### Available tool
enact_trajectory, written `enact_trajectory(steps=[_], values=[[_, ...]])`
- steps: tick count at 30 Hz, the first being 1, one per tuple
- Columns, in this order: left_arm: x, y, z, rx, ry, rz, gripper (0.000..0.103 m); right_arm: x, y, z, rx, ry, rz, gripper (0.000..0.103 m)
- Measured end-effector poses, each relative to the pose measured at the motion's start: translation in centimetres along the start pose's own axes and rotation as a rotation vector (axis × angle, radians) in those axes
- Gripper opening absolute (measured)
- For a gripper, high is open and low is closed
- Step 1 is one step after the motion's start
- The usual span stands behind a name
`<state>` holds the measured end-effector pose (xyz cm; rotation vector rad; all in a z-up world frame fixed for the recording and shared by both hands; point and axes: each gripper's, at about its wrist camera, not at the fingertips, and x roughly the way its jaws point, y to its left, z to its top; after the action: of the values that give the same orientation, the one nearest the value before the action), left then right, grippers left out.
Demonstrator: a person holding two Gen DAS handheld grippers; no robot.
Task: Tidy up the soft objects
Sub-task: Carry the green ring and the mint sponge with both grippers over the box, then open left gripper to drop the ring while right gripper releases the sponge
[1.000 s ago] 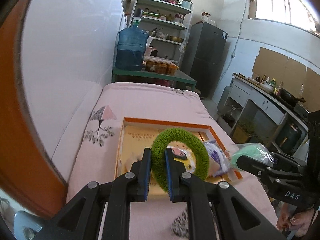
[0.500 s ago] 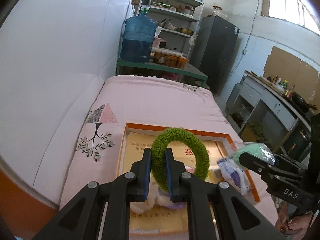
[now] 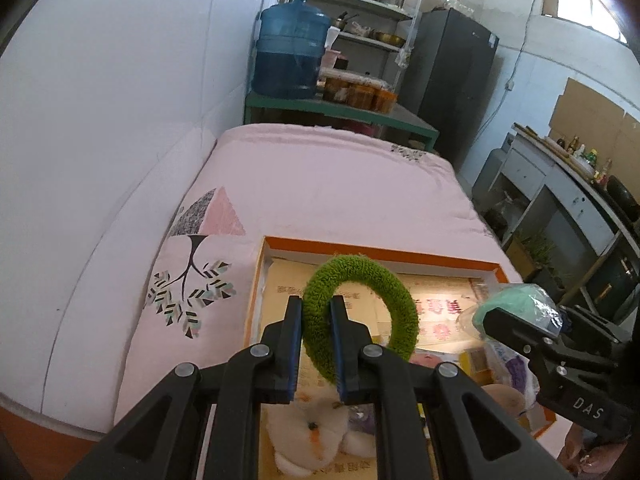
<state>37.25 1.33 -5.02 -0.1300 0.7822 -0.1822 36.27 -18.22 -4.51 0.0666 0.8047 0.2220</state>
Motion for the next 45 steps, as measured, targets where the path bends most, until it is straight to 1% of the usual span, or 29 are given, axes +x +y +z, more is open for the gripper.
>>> enact_trajectory(steps=[9,17,21,24,26,27,28,30,31,35,38,41,45], values=[[2.2,1.0,0.1,-0.01,0.053,0.034,0.014,3.2,0.7,-0.3,-0.024,0.063,-0.003,0.055],[3.7,1.5,-0.5,-0.025,0.095,0.04,0.014,4.4,0.5,-0.9,-0.017,0.095,-0.003,0.055],[4.3,1.6,-0.7,-0.03,0.12,0.02,0.014,4.7,0.2,-1.2,-0.011,0.099,-0.001,0.057],[4.6,2.0,-0.8,-0.052,0.133,0.005,0.015,4.7,0.1,-1.3,-0.006,0.1,-0.003,0.058],[4.5,2.1,-0.9,-0.06,0.134,0.005,0.021,4.6,0.1,-1.4,0.001,0.102,-0.004,0.058],[4.4,2.1,-1.0,-0.06,0.13,0.008,0.029,4.6,0.1,-1.5,0.003,0.103,-0.004,0.058],[4.3,2.1,-1.0,-0.061,0.125,0.007,0.04,4.6,0.0,-1.5,0.006,0.104,-0.004,0.059],[4.0,2.0,-1.0,-0.062,0.117,-0.001,0.051,4.5,-0.1,-1.6,0.008,0.107,-0.009,0.061],[3.8,2.0,-1.1,-0.061,0.112,-0.007,0.053,4.5,-0.1,-1.7,0.007,0.107,-0.01,0.062],[3.0,1.5,-1.2,-0.045,0.095,-0.006,0.055,3.7,0.0,-1.8,0.001,0.088,-0.009,0.068],[2.2,1.4,-1.2,-0.038,0.079,-0.002,0.055,3.0,0.3,-1.7,-0.012,0.074,-0.012,0.069],[1.3,1.5,-1.1,-0.044,0.059,-0.004,0.055,2.2,0.5,-1.6,-0.02,0.063,-0.023,0.073],[-0.2,1.3,-1.2,-0.048,0.029,-0.011,0.055,1.3,0.5,-1.7,-0.014,0.057,-0.024,0.073]])
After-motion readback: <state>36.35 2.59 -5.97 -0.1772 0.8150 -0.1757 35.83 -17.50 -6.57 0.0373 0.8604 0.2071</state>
